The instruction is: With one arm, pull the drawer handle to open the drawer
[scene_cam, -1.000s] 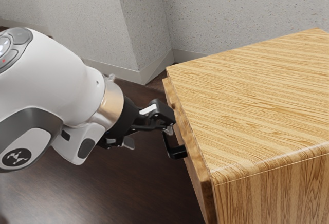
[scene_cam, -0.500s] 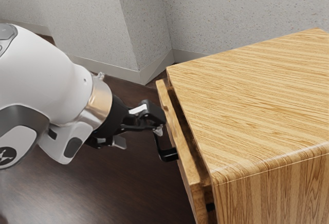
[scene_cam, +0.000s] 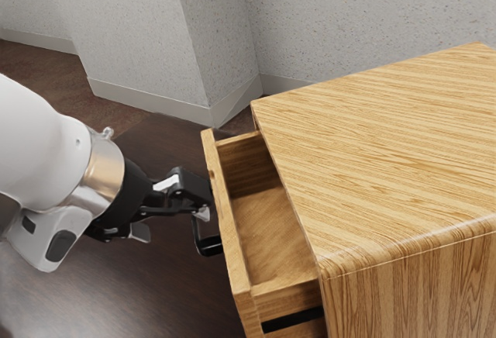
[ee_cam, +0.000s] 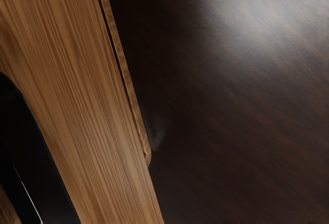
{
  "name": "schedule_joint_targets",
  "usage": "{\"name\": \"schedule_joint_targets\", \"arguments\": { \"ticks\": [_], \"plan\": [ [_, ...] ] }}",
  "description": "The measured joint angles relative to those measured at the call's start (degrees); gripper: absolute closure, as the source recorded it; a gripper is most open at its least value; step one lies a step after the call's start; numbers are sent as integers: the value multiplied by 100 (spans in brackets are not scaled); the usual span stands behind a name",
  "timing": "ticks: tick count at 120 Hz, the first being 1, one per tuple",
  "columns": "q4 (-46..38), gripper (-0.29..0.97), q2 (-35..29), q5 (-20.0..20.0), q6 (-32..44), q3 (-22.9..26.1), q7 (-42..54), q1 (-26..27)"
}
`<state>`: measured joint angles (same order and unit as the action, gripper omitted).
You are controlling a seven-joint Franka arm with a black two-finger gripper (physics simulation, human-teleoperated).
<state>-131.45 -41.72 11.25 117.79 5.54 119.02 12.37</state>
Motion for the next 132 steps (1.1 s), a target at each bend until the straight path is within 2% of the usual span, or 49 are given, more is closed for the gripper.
{"name": "schedule_joint_targets", "arguments": {
  "ticks": [55, 74, 86, 132],
  "plan": [
    [-326, 1, -523, -31, -240, 0, 20, -145],
    [-435, 4, -740, -35, -321, 0, 24, -178],
    [-530, 0, -861, -40, -353, 0, 27, -281],
    [-762, 3, -1373, -52, -557, -66, 37, -491]
  ]
}}
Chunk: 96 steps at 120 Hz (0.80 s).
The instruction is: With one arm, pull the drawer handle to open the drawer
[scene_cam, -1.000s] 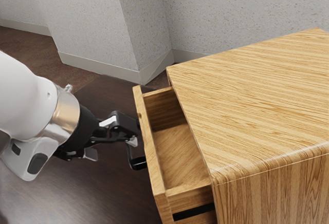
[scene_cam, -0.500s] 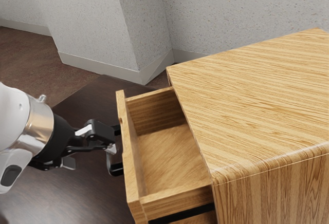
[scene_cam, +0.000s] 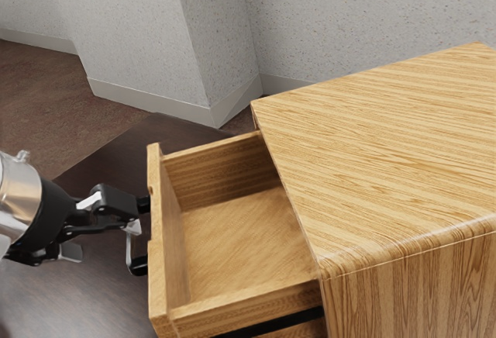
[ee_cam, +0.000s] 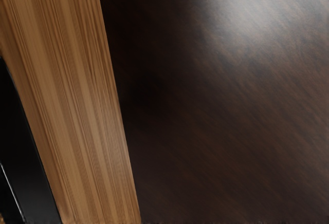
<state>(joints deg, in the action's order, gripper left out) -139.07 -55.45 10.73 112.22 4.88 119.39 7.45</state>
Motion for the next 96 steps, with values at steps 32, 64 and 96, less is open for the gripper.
{"name": "schedule_joint_targets", "arguments": {
  "ticks": [32, 64, 96],
  "plan": [
    [-216, -1, -360, -32, -191, -21, 7, -331],
    [796, 2, -545, -99, -867, 96, -17, -698],
    [4724, 2, 2785, -693, -2751, -482, -2254, 152]
  ]
}}
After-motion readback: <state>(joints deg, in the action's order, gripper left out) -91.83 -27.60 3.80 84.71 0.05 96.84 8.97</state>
